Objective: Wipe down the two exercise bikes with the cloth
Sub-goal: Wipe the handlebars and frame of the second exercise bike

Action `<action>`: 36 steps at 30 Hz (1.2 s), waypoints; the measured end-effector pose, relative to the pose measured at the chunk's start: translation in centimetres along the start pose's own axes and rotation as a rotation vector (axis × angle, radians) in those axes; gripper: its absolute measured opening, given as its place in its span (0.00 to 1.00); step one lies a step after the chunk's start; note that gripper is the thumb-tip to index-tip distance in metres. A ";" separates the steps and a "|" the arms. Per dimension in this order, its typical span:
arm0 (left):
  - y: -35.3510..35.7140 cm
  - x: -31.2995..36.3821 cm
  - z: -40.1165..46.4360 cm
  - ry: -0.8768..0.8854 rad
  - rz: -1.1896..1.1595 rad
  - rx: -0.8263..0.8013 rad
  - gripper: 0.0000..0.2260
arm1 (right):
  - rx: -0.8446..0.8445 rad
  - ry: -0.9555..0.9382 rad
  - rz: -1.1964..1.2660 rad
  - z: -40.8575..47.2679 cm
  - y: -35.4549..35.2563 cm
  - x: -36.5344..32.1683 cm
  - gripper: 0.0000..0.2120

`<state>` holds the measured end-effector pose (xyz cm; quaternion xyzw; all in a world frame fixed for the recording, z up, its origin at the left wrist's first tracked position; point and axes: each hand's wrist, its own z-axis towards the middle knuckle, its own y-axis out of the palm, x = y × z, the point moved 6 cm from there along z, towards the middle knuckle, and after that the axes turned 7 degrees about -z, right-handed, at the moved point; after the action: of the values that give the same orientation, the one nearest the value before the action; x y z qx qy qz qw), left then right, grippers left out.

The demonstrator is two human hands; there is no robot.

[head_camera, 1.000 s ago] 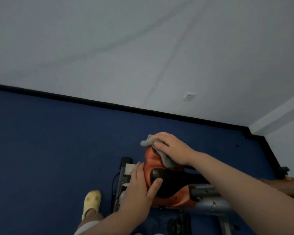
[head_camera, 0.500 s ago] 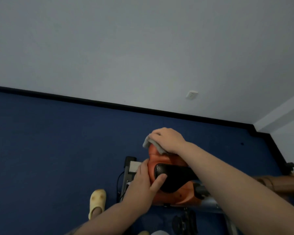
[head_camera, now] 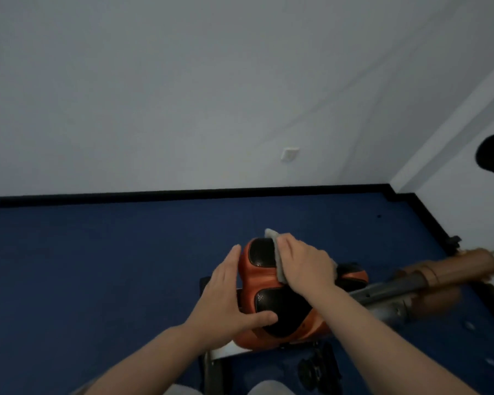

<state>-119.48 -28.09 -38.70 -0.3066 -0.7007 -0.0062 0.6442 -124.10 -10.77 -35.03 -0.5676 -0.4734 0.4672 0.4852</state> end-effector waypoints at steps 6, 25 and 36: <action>-1.9 1.9 2.6 0.290 -0.170 -0.098 0.28 | 0.018 -0.164 0.004 -5.6 0.7 -3.4 0.26; 1.0 7.6 11.9 0.382 -0.051 -0.415 0.18 | -0.049 0.778 0.047 -6.9 -0.1 -5.1 0.30; 2.3 6.8 12.6 0.421 0.278 -0.392 0.22 | 0.061 0.798 0.211 -8.7 1.2 -5.5 0.28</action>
<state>-129.66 -18.28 -35.51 -0.5096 -0.4888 -0.1161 0.6985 -116.04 -17.27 -35.05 -0.7349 -0.1732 0.2714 0.5969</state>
